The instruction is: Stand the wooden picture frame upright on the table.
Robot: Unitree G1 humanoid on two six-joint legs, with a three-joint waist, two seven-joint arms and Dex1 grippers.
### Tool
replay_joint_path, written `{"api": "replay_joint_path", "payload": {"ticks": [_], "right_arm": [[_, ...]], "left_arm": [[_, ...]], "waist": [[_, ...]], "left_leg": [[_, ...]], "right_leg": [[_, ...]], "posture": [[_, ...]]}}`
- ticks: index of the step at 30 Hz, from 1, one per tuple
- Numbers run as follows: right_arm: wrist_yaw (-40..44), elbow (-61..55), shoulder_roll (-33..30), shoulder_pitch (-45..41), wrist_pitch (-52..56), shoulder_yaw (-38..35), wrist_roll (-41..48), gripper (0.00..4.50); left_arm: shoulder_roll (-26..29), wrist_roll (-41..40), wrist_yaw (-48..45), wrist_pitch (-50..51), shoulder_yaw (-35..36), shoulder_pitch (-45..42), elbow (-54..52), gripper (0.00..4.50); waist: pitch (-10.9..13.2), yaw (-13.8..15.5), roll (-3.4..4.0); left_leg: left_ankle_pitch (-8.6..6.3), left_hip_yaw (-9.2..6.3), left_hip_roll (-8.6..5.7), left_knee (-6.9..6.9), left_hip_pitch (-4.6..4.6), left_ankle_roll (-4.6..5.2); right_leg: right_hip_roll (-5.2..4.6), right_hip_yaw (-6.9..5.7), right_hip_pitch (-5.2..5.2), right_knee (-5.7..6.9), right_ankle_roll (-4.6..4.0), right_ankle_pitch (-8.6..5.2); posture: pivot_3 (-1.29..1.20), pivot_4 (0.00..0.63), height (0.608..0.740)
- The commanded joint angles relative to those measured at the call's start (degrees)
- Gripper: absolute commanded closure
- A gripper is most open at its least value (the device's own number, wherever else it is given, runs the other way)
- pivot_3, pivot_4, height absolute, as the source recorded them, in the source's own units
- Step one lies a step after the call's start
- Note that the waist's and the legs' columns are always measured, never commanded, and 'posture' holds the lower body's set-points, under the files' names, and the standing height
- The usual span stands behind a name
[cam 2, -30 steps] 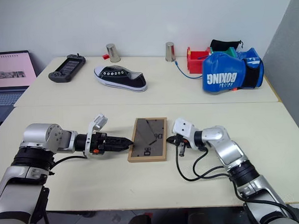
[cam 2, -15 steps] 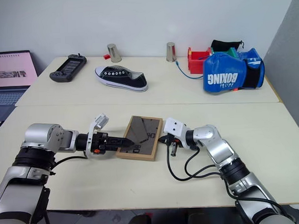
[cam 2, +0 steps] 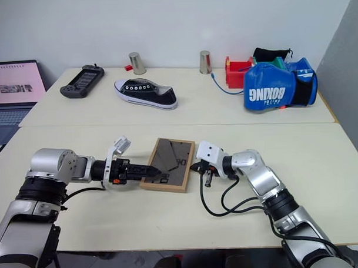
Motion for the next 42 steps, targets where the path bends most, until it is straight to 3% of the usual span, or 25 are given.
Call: {"api": "replay_joint_path", "payload": {"ticks": [1, 21, 38, 42], "right_arm": [[0.2, -0.7, 1.5, -1.8, -1.7, 1.1, -0.4, 4.5], [-0.6, 4.8, 5.0, -3.6, -6.1, 2.1, -3.7, 4.5], [-2.2, 7.9, 5.1, -4.7, -8.0, 1.3, -4.0, 4.5], [-2.4, 7.9, 5.1, -4.7, -7.9, 1.2, -3.8, 4.5]], "left_arm": [[-1.9, 0.6, 0.2, -0.1, -1.8, 1.5, -0.1, 0.01], [-1.9, 0.9, -1.7, -2.0, -1.5, 3.1, -2.1, 0.01], [-2.4, 0.8, -1.9, -2.6, -0.6, 2.9, -2.4, 3.1], [-2.7, 0.8, -1.4, -3.2, 0.0, 2.7, -2.0, 3.51]], "waist": [[0.0, 0.0, 0.0], [0.0, 0.4, 0.01], [0.0, 0.0, 0.01], [0.0, 0.0, 0.01]], "left_leg": [[0.0, 0.0, 0.0, 0.0, 0.0, 0.0], [0.0, -0.03, -0.02, -0.01, 0.0, 0.0], [0.0, -0.04, -0.01, -0.04, -0.04, 0.0], [0.0, -0.05, -0.01, -0.03, -0.02, 0.0]], "right_leg": [[0.0, 0.0, 0.0, 0.0, 0.0, 0.0], [-0.02, -0.02, 0.03, -0.02, 0.0, 0.0], [-0.01, -0.04, -0.03, -0.03, 0.0, 0.0], [-0.01, -0.04, 0.0, -0.03, 0.0, 0.0]], "posture": [[0.0, 0.15, 0.74], [0.0, 0.15, 0.74], [0.0, 0.15, 0.74], [0.0, 0.15, 0.74]]}}
